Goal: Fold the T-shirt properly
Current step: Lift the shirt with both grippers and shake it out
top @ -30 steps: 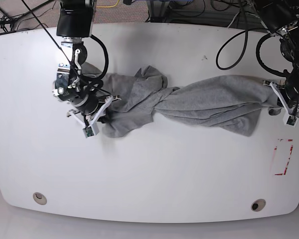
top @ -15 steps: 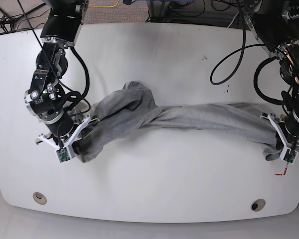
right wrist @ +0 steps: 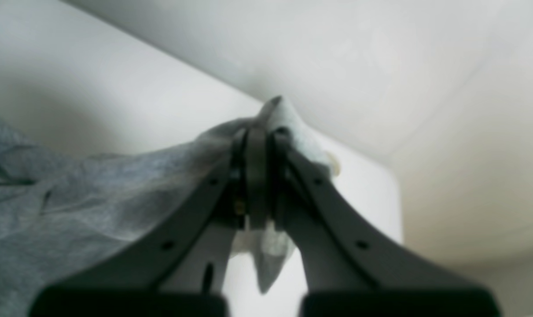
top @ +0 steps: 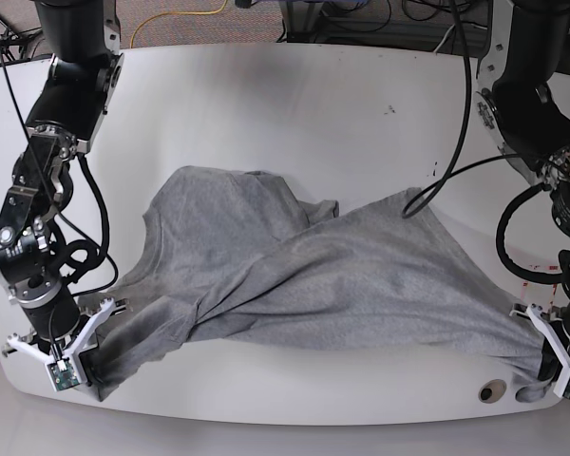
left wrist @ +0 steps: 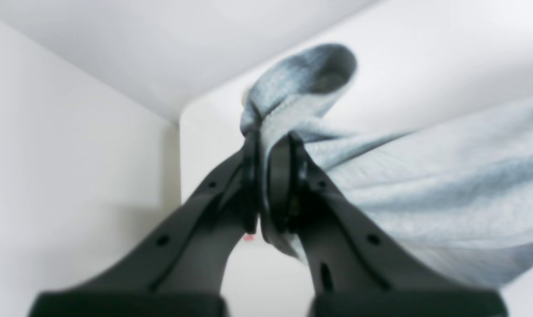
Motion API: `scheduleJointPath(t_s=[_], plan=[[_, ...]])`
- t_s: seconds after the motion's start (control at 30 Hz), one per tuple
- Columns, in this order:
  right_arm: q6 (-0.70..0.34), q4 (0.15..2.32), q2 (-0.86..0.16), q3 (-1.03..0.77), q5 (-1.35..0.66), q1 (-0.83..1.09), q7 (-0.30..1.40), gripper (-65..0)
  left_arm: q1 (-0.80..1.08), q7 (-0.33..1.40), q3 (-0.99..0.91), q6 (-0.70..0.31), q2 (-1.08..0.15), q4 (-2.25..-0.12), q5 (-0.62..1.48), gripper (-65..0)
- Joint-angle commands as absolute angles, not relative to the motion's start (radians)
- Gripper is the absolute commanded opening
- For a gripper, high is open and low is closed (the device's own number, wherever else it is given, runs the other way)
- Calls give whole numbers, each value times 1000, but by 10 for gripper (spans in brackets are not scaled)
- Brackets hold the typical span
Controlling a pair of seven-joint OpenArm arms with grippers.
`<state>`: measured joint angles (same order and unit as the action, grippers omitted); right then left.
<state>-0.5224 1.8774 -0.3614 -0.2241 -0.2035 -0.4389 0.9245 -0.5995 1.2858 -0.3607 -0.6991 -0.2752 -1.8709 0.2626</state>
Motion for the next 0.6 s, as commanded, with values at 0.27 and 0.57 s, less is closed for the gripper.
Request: scheduleJointPath(t_s=[0.27, 0.57], plan=[[-584, 1834, -437, -165, -197, -791, 1006, -650, -906, 1213, -366, -698, -306, -1765, 271, -650], [-584, 1824, -499, -12, -199, -1053, 1023, -650, -1222, 1211, -364, -698, -343, -1593, 272, -650]])
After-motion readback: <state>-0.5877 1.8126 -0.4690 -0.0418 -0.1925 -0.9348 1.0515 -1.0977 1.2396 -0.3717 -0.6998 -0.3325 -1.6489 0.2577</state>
